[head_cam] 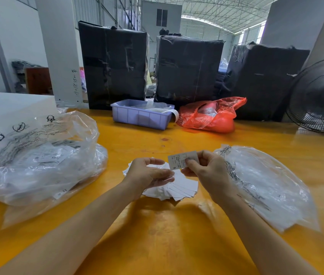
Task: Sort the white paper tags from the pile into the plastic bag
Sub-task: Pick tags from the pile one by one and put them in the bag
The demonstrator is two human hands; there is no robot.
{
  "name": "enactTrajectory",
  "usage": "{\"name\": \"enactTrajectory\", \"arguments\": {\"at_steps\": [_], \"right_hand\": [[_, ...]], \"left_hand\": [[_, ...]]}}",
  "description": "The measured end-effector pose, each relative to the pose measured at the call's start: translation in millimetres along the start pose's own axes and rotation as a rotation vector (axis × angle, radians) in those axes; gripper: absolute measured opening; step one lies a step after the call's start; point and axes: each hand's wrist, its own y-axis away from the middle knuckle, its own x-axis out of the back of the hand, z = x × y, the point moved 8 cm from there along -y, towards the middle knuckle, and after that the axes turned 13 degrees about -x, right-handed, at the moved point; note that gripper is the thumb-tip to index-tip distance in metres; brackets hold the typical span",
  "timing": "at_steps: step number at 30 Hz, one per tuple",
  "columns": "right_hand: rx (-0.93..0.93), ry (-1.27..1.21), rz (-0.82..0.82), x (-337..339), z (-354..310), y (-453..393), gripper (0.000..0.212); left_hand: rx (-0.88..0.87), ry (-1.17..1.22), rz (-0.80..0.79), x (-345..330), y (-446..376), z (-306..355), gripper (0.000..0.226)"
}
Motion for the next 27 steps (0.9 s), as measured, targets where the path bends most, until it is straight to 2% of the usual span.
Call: {"name": "enactTrajectory", "arguments": {"at_steps": [8, 10, 15, 20, 27], "right_hand": [[-0.02, 0.101, -0.082, -9, 4, 2, 0.005], [-0.05, 0.126, -0.107, -11, 7, 2, 0.011], [-0.124, 0.146, -0.169, -13, 12, 1, 0.018], [-0.158, 0.156, -0.197, -12, 13, 1, 0.015], [-0.18, 0.149, -0.255, -19, 16, 3, 0.016]], "left_hand": [[-0.023, -0.018, 0.016, 2, -1, 2, 0.034], [-0.041, -0.05, 0.032, 4, -2, 3, 0.032], [-0.115, -0.164, 0.029, 6, -6, 5, 0.018], [-0.145, -0.205, 0.035, 5, -7, 5, 0.006], [-0.165, -0.353, 0.006, 3, -6, 3, 0.011]]}}
